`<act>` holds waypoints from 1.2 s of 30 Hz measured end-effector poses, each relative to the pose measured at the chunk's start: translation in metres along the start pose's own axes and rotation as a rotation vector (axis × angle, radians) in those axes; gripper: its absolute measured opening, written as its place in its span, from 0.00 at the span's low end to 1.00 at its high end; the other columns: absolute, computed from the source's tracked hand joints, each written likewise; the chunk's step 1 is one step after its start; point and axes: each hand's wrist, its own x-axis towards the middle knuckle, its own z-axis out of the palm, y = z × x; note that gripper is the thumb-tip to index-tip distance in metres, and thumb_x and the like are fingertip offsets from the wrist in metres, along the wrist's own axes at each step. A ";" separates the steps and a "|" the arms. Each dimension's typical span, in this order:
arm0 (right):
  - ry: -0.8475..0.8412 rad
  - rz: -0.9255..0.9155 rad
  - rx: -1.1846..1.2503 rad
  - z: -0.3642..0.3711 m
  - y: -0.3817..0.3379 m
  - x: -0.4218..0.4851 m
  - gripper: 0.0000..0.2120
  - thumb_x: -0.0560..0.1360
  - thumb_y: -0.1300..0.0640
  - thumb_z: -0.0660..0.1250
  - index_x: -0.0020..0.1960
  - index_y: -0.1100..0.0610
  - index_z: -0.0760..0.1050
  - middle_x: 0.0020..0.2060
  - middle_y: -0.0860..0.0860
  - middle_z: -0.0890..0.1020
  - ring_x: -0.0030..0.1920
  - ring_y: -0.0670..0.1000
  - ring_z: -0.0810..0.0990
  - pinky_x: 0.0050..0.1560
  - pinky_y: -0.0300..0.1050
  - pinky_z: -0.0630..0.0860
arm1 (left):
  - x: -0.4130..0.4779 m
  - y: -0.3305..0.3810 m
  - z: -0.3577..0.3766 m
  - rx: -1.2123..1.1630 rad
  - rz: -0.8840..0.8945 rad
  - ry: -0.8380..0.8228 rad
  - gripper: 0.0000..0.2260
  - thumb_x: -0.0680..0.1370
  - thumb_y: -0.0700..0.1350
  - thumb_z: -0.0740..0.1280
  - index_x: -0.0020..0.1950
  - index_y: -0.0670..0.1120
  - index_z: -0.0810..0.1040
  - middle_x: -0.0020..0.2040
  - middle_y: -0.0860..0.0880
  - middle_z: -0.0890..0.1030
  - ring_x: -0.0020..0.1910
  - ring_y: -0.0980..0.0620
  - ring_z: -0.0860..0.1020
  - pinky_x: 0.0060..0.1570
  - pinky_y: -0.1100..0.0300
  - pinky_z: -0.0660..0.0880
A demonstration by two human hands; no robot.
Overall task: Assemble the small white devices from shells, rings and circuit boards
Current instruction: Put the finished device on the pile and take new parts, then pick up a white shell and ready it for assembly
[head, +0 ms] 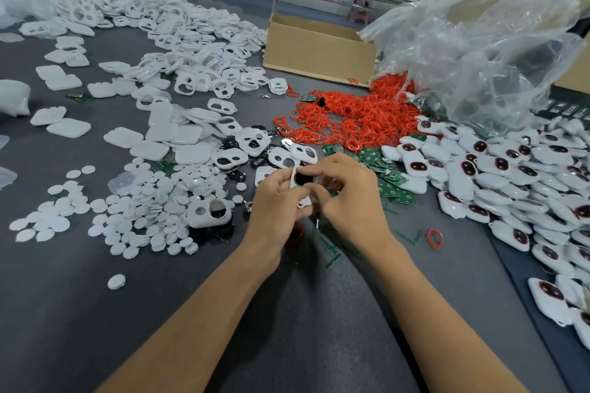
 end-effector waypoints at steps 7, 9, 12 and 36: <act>-0.005 -0.028 -0.079 0.001 -0.009 -0.003 0.14 0.67 0.68 0.71 0.49 0.56 0.84 0.40 0.51 0.83 0.39 0.52 0.79 0.45 0.50 0.77 | 0.000 -0.001 -0.001 0.022 0.047 0.068 0.08 0.81 0.36 0.62 0.48 0.44 0.80 0.35 0.54 0.84 0.36 0.59 0.82 0.34 0.67 0.77; -0.028 -0.031 -0.098 0.000 -0.010 -0.004 0.13 0.68 0.67 0.71 0.50 0.56 0.83 0.40 0.50 0.83 0.40 0.53 0.78 0.45 0.51 0.76 | -0.001 0.000 -0.002 0.019 0.044 0.087 0.08 0.81 0.36 0.62 0.48 0.44 0.80 0.36 0.53 0.84 0.37 0.58 0.82 0.33 0.66 0.77; -0.058 -0.049 -0.128 0.001 -0.012 -0.005 0.13 0.69 0.65 0.71 0.51 0.56 0.83 0.42 0.51 0.82 0.42 0.53 0.78 0.48 0.51 0.76 | -0.001 0.001 -0.002 0.009 0.032 0.116 0.07 0.81 0.36 0.62 0.48 0.43 0.79 0.39 0.50 0.84 0.40 0.54 0.83 0.34 0.63 0.79; -0.032 -0.017 -0.057 0.006 -0.014 -0.007 0.12 0.68 0.65 0.72 0.50 0.55 0.82 0.45 0.49 0.76 0.36 0.47 0.73 0.39 0.51 0.76 | 0.002 -0.002 -0.003 0.186 0.126 0.226 0.08 0.82 0.41 0.62 0.45 0.47 0.79 0.42 0.41 0.84 0.47 0.36 0.82 0.45 0.43 0.82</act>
